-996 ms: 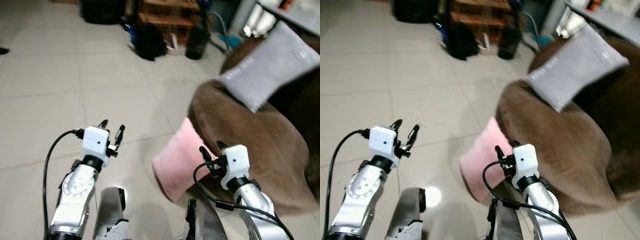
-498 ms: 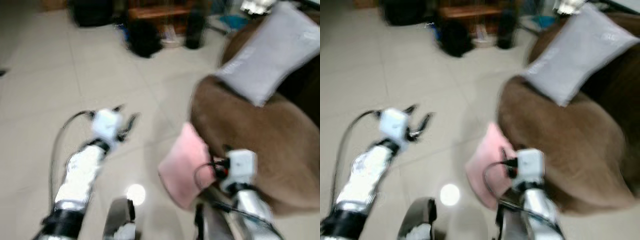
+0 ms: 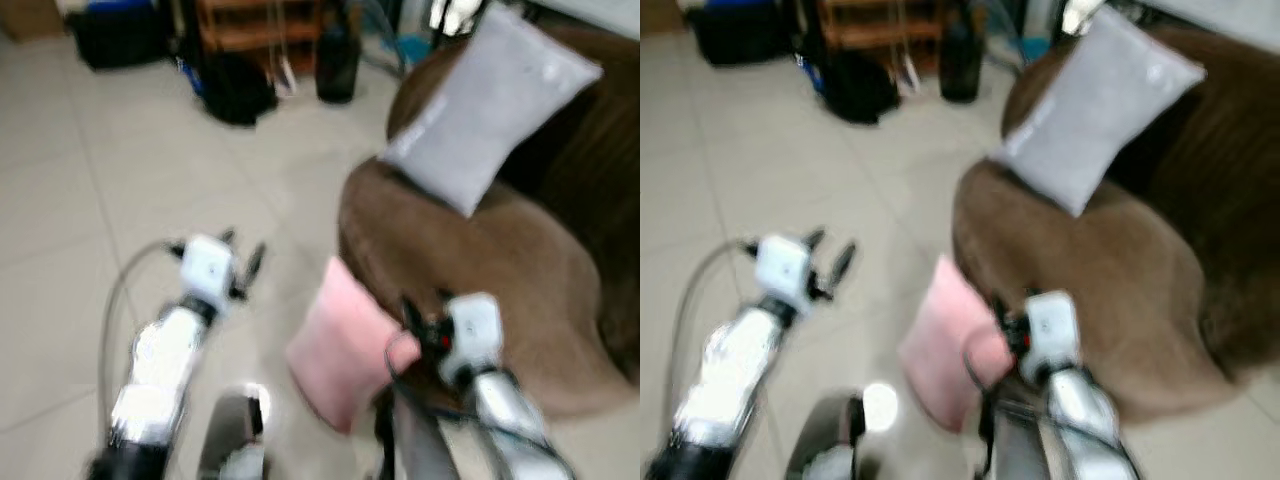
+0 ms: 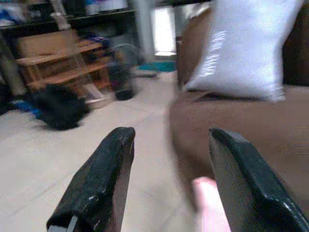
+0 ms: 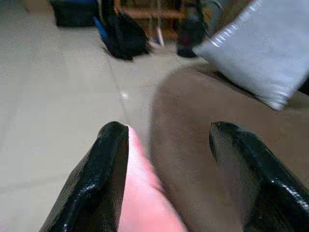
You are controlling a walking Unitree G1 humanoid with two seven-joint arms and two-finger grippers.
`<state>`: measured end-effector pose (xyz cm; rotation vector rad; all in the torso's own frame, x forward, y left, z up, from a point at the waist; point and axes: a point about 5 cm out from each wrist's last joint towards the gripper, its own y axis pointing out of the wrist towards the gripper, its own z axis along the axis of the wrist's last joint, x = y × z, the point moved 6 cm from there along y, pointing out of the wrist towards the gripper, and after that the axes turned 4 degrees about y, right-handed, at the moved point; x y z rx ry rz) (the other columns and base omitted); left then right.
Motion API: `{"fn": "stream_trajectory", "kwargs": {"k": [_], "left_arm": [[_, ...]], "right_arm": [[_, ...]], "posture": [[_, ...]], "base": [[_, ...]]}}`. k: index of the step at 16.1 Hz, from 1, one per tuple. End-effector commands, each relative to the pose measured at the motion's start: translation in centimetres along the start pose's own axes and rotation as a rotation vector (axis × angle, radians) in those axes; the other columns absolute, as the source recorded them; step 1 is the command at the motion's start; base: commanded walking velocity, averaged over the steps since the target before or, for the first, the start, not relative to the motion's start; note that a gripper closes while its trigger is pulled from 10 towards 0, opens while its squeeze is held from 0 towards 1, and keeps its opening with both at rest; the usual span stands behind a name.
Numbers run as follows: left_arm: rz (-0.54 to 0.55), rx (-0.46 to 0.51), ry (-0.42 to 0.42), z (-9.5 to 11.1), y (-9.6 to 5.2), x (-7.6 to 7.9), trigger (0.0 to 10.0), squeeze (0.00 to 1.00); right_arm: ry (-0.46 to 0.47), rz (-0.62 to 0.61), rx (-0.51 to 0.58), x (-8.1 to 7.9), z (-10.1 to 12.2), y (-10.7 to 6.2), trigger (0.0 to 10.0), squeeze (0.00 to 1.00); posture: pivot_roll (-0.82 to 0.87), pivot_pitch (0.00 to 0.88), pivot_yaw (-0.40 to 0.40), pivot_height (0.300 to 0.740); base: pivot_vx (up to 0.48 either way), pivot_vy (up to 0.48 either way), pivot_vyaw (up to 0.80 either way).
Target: Move the pillow to the sofa from floor
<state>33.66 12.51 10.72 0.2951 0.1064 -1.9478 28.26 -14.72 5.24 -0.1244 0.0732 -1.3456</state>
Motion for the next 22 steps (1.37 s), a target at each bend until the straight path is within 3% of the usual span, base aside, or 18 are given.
{"fn": "stream_trajectory", "kwargs": {"k": [1, 6, 11, 13, 14, 17, 18, 19, 22], "left_arm": [[0.03, 0.005, 0.028, 0.2, -0.6, -1.2, 10.0, 0.0], [0.076, 0.001, 0.012, 0.1, -1.5, -1.7, 10.0, 0.0], [0.036, -0.047, 0.047, -0.9, -1.6, -1.4, 10.0, 0.0], [0.03, -0.074, 0.071, -1.7, -1.7, -1.6, 10.0, 0.0], [0.02, -0.076, 0.078, -1.6, -2.0, -1.9, 10.0, 0.0], [0.004, -0.069, 0.093, -1.2, -2.4, -2.4, 10.0, 0.0], [-0.017, -0.064, 0.102, -0.8, -2.5, -2.7, 10.0, 0.0], [-0.045, -0.049, 0.115, 0.1, -2.6, -3.2, 10.0, 0.0], [-0.089, -0.041, 0.113, 1.2, -3.0, -3.4, 10.0, 0.0]], "right_arm": [[0.011, 0.039, 0.003, -0.9, 0.2, 0.4, 10.0, 0.0], [0.014, 0.131, -0.018, -2.5, -0.1, 1.3, 10.0, 0.0], [-0.017, 0.154, -0.038, -3.0, -0.6, 2.6, 10.0, 0.0], [0.013, 0.121, -0.099, -3.0, -2.3, 3.6, 10.0, 0.0], [0.06, 0.067, -0.138, -2.6, -3.4, 4.2, 10.0, 0.95], [0.135, -0.009, -0.171, -2.0, -4.2, 4.9, 10.0, 1.0], [0.214, -0.078, -0.193, -1.3, -4.8, 5.5, 10.0, 1.0], [0.359, -0.18, -0.212, -0.5, -5.5, 6.2, 10.0, 1.0], [0.492, -0.289, -0.236, 0.3, -6.2, 6.8, 10.0, 1.0]], "posture": [[0.1, 0.074, -0.048, 0.585], [0.12, 0.073, -0.087, 0.55], [0.12, 0.111, -0.086, 0.515], [0.12, 0.142, -0.08, 0.515], [0.13, 0.178, -0.079, 0.515], [0.16, 0.224, -0.081, 0.515], [0.17, 0.242, -0.079, 0.515], [0.2, 0.276, -0.068, 0.515], [0.24, 0.313, -0.028, 0.515]], "base": [[0.277, 0.0, 0.0], [0.164, 0.0, 0.0], [0.0, 0.0, 0.0], [0.0, 0.0, 0.0], [0.0, 0.0, 0.0], [0.0, 0.0, 0.0], [0.0, 0.0, 0.0], [0.0, 0.0, 0.0], [0.0, 0.0, 0.0]]}}
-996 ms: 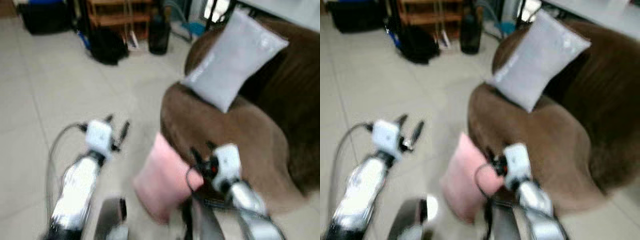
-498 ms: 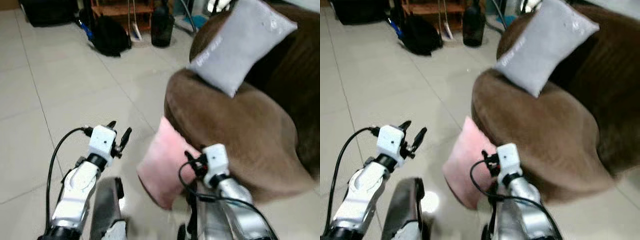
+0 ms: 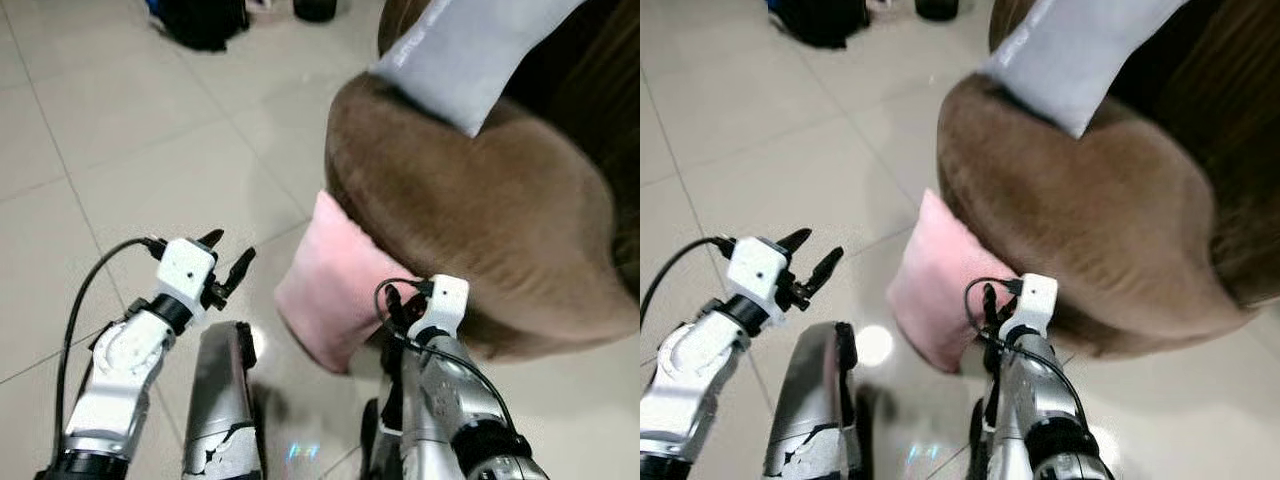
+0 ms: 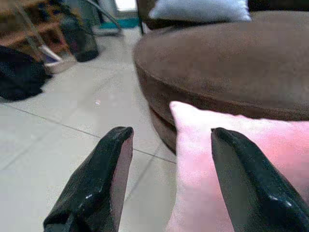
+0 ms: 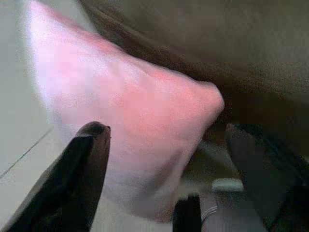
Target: Move the pillow to the sofa from floor
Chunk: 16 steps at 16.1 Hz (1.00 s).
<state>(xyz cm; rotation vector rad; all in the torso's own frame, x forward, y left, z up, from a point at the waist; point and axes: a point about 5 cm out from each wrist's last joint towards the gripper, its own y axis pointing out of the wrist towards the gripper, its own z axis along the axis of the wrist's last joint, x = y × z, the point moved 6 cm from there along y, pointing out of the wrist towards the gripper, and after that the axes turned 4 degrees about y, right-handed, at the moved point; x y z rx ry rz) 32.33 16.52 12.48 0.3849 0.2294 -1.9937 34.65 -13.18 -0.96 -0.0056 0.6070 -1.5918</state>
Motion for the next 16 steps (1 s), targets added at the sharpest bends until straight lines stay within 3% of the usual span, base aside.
{"fn": "stream_trajectory", "kwargs": {"k": [1, 5, 8, 9, 14, 15, 16], "left_arm": [[-0.029, -0.003, -0.006, 0.3, -0.4, 0.1, 10.0, 0.0], [-0.217, 0.036, -0.062, 2.9, -0.8, 1.3, 10.0, 0.0], [-0.284, 0.032, -0.066, 3.7, -1.0, 1.5, 10.0, 0.0], [-0.287, 0.028, -0.064, 3.7, -1.1, 1.5, 10.0, 0.0], [-0.324, 0.01, -0.073, 4.3, -2.0, 1.4, 10.0, 0.0], [-0.328, 0.012, -0.071, 4.5, -2.0, 1.2, 10.0, 0.0], [-0.328, 0.01, -0.072, 4.4, -2.0, 1.1, 10.0, 0.0]], "right_arm": [[0.057, -0.052, -0.02, 1.1, -0.7, -0.1, 10.0, 1.0], [0.329, -0.206, 0.041, 2.5, 0.6, 0.9, 10.0, 1.0], [0.515, -0.226, 0.085, 2.6, 1.5, 1.3, 10.0, 1.0], [0.538, -0.222, 0.089, 2.5, 1.5, 1.4, 10.0, 1.0], [0.651, -0.128, 0.176, -0.4, 3.9, 2.2, 10.0, 1.0], [0.657, -0.056, 0.208, -2.2, 5.3, 2.6, 10.0, 1.0], [0.647, -0.029, 0.215, -2.9, 5.6, 2.7, 10.0, 0.5]], "posture": [[0.24, 0.313, -0.028, 0.515], [0.3, 0.346, 0.015, 0.515], [0.33, 0.364, 0.037, 0.515], [0.33, 0.366, 0.039, 0.515], [0.37, 0.376, 0.073, 0.515], [0.38, 0.378, 0.078, 0.515], [0.38, 0.375, 0.078, 0.515]], "base": [[0.0, 0.0, 0.0], [0.0, 0.0, 0.0], [0.0, 0.0, 0.0], [0.0, 0.0, 0.0], [0.0, 0.0, 0.0], [0.0, 0.0, 0.0], [0.0, 0.0, 0.0]]}}
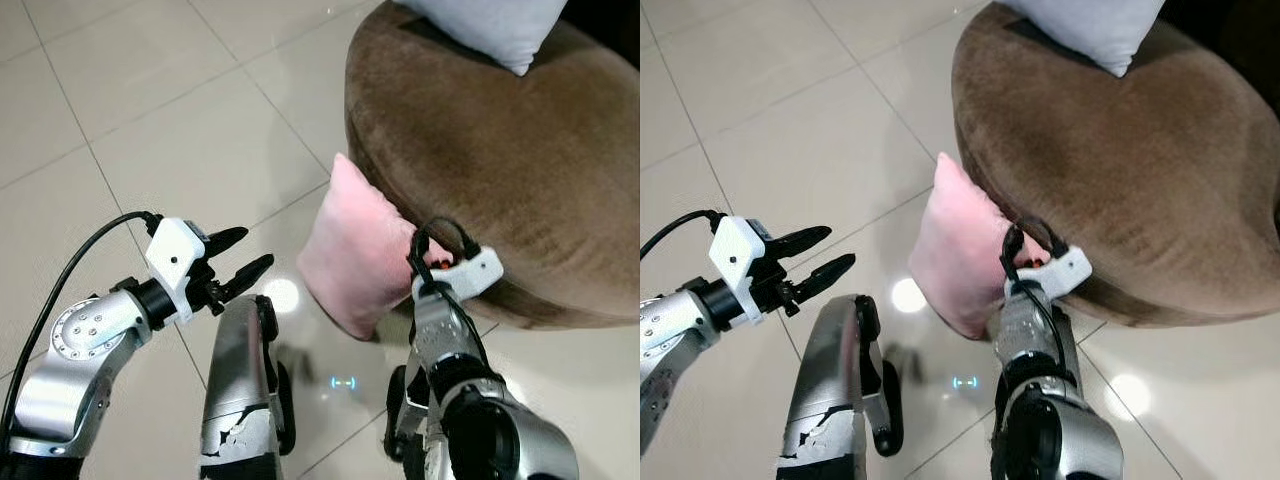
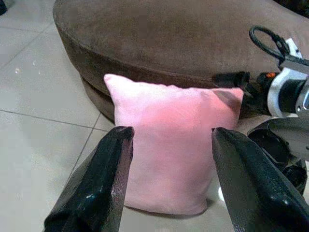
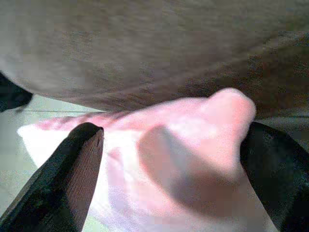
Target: Move the pillow to the sofa from floor
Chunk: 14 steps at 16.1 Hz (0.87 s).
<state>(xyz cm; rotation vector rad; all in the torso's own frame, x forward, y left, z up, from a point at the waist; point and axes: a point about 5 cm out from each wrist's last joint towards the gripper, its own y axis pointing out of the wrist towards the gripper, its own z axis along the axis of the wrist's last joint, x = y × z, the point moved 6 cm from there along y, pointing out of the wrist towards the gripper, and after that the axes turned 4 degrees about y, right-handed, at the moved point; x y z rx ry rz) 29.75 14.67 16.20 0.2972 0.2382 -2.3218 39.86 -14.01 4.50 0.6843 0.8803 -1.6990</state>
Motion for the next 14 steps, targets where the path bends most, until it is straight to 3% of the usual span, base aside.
{"fn": "stream_trajectory", "kwargs": {"k": [1, 2, 3, 5, 6, 7, 8, 14], "left_arm": [[-0.011, -0.015, 0.006, -0.2, -0.5, -0.1, 10.0, 0.0], [-0.013, -0.019, 0.01, -0.3, -0.5, -0.1, 10.0, 0.0], [-0.014, -0.022, 0.014, -0.3, -0.5, -0.1, 10.0, 0.0], [-0.017, -0.025, 0.015, -0.3, -0.5, 0.0, 10.0, 0.0], [-0.024, -0.03, 0.017, -0.4, -0.6, 0.2, 10.0, 0.0], [-0.028, -0.033, 0.017, -0.5, -0.7, 0.3, 10.0, 0.0], [-0.029, -0.033, 0.017, -0.5, -0.7, 0.4, 10.0, 0.0], [-0.024, -0.033, 0.023, -0.1, -0.9, 0.3, 10.0, 0.0]], "right_arm": [[-0.026, 0.034, -0.051, -1.3, -2.1, -0.4, 10.0, 0.06], [-0.073, 0.035, -0.065, -1.4, -2.4, -0.5, 10.0, 0.0], [-0.149, 0.028, -0.088, -1.4, -3.0, -0.6, 10.0, 0.0], [-0.203, 0.003, -0.108, -0.9, -3.4, -0.7, 10.0, 0.0], [-0.228, -0.054, -0.126, 0.1, -3.8, -0.9, 7.8, 0.0], [-0.22, -0.079, -0.129, 0.6, -3.9, -1.0, 1.4, 0.0], [-0.217, -0.085, -0.126, 0.6, -3.9, -1.1, 0.0, 0.0], [-0.181, -0.088, -0.117, 0.4, -4.0, -1.1, 0.0, 0.0]], "posture": [[0.38, 0.375, 0.076, 0.515], [0.38, 0.377, 0.075, 0.515], [0.38, 0.379, 0.073, 0.515], [0.38, 0.38, 0.071, 0.515], [0.38, 0.382, 0.07, 0.515], [0.39, 0.385, 0.07, 0.515], [0.39, 0.385, 0.07, 0.515], [0.39, 0.381, 0.07, 0.515]], "base": [[0.0, 0.0, 0.0], [0.0, 0.0, 0.0], [0.0, 0.0, 0.0], [0.0, 0.0, 0.0], [0.0, 0.0, 0.0], [0.0, 0.0, 0.0], [0.0, 0.0, 0.0], [0.0, 0.0, 0.0]]}}
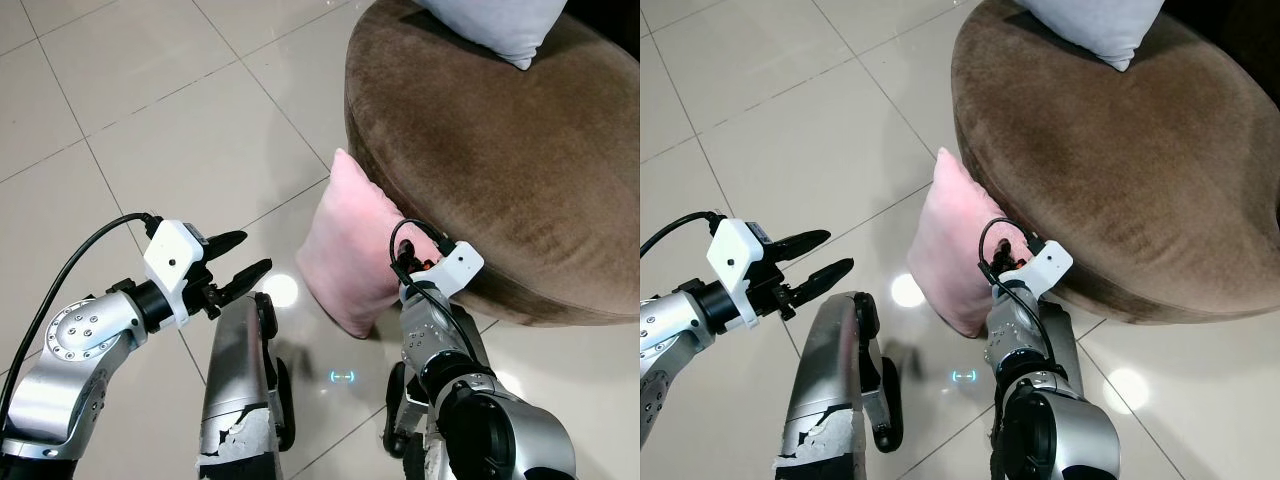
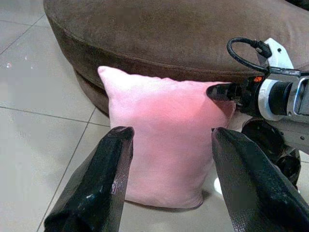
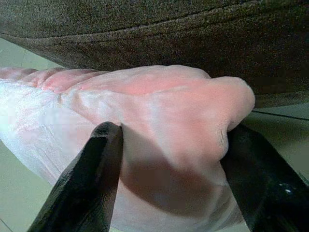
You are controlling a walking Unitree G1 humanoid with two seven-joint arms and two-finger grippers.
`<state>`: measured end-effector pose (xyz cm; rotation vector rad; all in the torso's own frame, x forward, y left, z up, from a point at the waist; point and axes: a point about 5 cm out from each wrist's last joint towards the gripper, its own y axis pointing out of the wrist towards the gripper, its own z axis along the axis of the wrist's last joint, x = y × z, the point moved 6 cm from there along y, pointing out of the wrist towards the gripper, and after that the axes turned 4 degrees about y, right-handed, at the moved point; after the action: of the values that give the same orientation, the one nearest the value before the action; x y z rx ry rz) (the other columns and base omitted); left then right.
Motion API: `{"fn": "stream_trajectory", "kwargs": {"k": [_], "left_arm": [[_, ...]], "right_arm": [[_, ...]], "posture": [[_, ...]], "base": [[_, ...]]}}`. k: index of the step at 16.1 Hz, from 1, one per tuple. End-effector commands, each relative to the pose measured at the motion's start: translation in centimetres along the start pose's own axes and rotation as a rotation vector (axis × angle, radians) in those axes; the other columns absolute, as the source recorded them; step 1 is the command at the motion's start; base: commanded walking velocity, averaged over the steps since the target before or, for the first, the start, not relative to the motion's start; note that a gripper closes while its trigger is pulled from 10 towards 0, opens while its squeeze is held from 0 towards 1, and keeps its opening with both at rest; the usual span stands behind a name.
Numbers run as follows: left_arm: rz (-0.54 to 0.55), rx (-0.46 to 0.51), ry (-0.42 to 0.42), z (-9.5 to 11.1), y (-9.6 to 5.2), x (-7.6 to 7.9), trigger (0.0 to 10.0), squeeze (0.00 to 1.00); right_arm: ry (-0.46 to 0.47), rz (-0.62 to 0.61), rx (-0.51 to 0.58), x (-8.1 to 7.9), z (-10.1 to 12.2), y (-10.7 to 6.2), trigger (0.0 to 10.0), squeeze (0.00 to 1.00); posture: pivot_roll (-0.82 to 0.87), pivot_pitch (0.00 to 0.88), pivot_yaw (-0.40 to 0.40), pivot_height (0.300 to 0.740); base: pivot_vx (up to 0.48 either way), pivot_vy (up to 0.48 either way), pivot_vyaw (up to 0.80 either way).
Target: Move the pillow to the sofa from floor
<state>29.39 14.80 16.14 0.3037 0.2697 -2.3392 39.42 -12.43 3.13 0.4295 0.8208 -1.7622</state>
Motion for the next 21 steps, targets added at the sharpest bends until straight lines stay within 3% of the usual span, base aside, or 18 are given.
{"fn": "stream_trajectory", "kwargs": {"k": [1, 13, 21], "left_arm": [[-0.002, -0.015, 0.009, -0.05, -0.57, 0.11, 10.0, 0.0], [0.003, -0.008, 0.005, 0.11, 0.04, 0.25, 10.0, 0.0], [0.014, -0.013, 0.005, -0.57, -0.32, -0.14, 10.0, 0.0]], "right_arm": [[0.025, -0.008, -0.052, -0.4, -1.99, -0.6, 0.0, 0.0], [0.033, 0.019, -0.041, -0.63, -1.67, -0.51, 0.0, 0.0], [0.04, 0.029, -0.04, -0.82, -1.44, -0.39, 0.0, 0.0]], "posture": [[0.39, 0.38, 0.074, 0.515], [0.39, 0.372, 0.068, 0.515], [0.39, 0.359, 0.061, 0.515]], "base": [[0.0, 0.0, 0.0], [0.0, 0.0, 0.0], [0.0, 0.0, 0.0]]}}
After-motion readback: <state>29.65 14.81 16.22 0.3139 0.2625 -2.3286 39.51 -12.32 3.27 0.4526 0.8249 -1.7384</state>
